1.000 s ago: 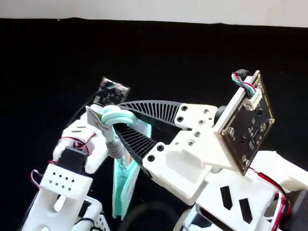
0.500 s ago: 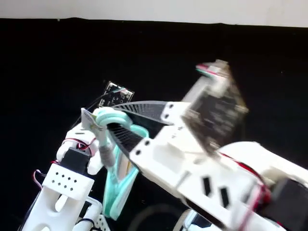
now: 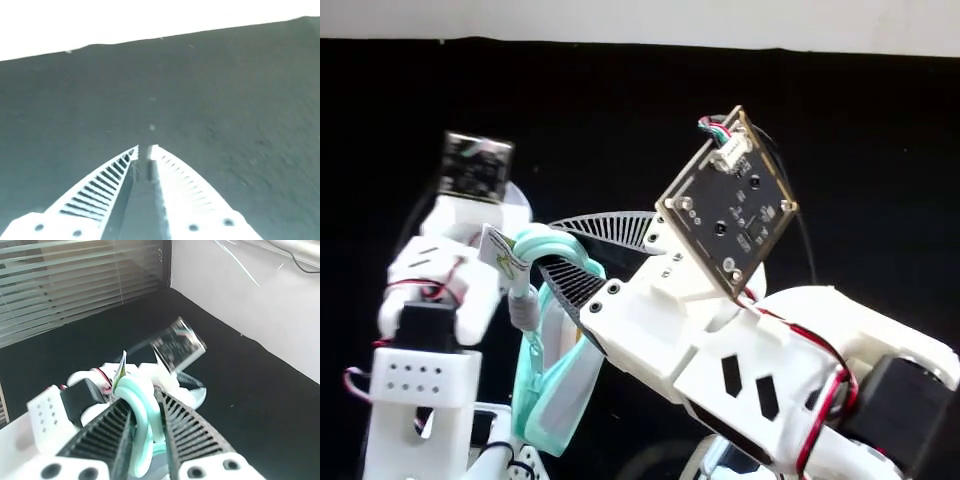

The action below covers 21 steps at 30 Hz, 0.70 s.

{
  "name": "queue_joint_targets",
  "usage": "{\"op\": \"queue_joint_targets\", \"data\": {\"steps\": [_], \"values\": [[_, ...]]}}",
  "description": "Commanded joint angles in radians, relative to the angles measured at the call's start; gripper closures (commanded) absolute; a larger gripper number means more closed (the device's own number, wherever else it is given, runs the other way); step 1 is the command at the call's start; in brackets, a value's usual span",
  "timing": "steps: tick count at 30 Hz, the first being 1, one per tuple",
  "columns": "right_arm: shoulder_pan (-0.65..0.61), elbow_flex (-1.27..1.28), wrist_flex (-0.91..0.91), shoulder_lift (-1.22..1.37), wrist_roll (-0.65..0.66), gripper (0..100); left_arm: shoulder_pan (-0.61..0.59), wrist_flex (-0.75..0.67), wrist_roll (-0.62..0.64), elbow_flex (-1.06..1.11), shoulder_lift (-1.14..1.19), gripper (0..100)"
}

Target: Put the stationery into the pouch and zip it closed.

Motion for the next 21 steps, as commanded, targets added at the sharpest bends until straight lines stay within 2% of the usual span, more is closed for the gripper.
{"op": "queue_joint_targets", "data": {"steps": [1,8,14,17,21], "values": [[-0.005,-0.001,0.002,-0.015,-0.011,99.2,-0.044,0.135,-0.008,-0.160,-0.010,88],[-0.005,-0.002,0.002,-0.015,-0.011,99.2,-0.105,0.468,-0.008,-0.463,-0.010,85],[-0.005,-0.002,0.002,-0.015,-0.011,99.2,-0.102,0.767,-0.008,-0.717,-0.004,81],[-0.005,-0.001,0.002,-0.015,-0.011,99.2,-0.102,0.835,-0.008,-0.776,-0.010,81],[-0.005,0.001,0.002,-0.015,-0.011,99.2,-0.102,0.845,-0.008,-0.774,-0.010,81]]}}
